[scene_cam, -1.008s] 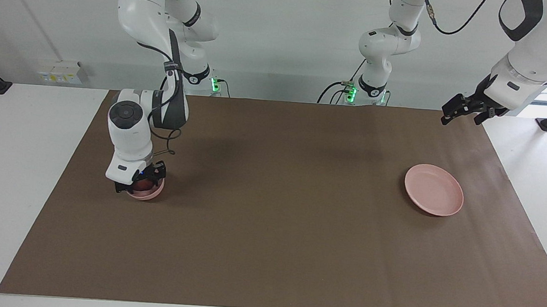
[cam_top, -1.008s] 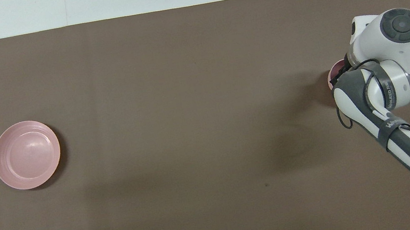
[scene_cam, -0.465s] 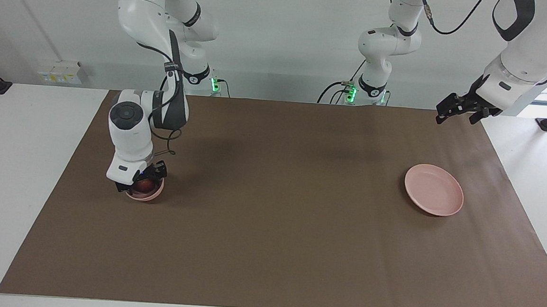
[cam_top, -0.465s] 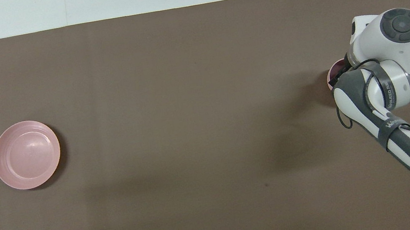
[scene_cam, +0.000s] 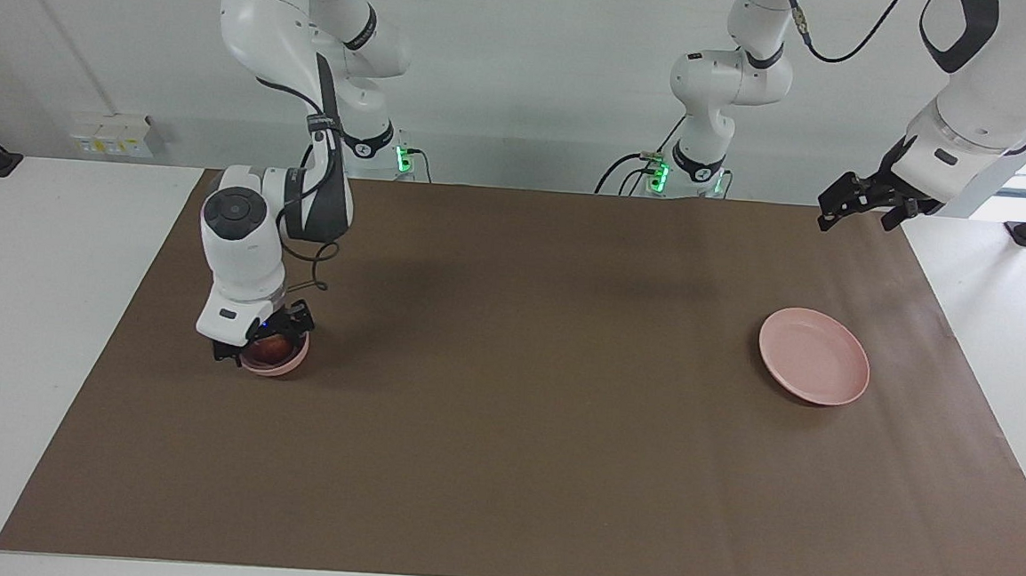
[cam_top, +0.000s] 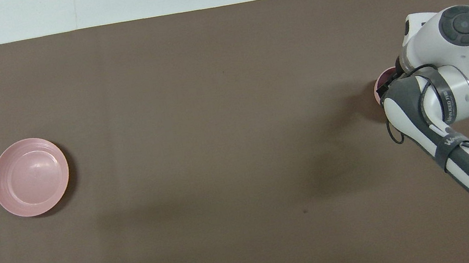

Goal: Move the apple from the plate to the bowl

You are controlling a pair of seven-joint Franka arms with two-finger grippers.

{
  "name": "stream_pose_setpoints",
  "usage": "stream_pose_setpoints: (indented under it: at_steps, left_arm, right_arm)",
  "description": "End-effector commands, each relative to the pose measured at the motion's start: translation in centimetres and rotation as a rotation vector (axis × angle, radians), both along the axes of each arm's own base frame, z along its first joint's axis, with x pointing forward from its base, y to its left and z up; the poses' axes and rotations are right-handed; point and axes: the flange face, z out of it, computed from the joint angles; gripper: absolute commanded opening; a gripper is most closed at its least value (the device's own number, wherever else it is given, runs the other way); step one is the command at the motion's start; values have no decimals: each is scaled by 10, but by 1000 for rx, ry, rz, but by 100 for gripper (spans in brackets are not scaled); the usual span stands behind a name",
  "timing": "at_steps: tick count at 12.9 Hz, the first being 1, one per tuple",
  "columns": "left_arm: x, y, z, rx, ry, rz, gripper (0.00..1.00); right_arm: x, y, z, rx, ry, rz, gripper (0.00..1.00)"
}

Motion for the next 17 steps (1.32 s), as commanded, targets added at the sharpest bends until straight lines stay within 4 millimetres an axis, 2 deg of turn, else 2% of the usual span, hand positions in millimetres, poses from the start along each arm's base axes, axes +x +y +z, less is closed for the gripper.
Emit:
stream_pose_setpoints:
  at_steps: [1, 4, 7, 9, 12, 14, 17]
  left_arm:
    - [-4, 0, 3, -17, -29, -38, 100]
    - [-9, 7, -10, -30, -97, -131, 100]
    - [-26, 10, -26, -33, -188, -120, 100]
    - [-23, 12, -23, -32, -204, -114, 100]
    - [-20, 13, -19, -32, -210, -117, 100]
    - [-23, 7, -21, -34, -187, -122, 100]
    - [-23, 14, -21, -33, -184, -108, 100]
  right_arm:
    - [-5, 2, 45, 10, -54, -124, 100]
    - [-14, 12, 82, 111, -94, -391, 100]
    - [-31, 18, 135, 182, -70, -541, 100]
    - [-46, 26, 174, 187, -59, -545, 100]
    - [-71, 25, 238, 222, -26, -567, 100]
    - [-82, 26, 273, 218, -14, -566, 100]
    - [-96, 25, 316, 215, 2, -567, 100]
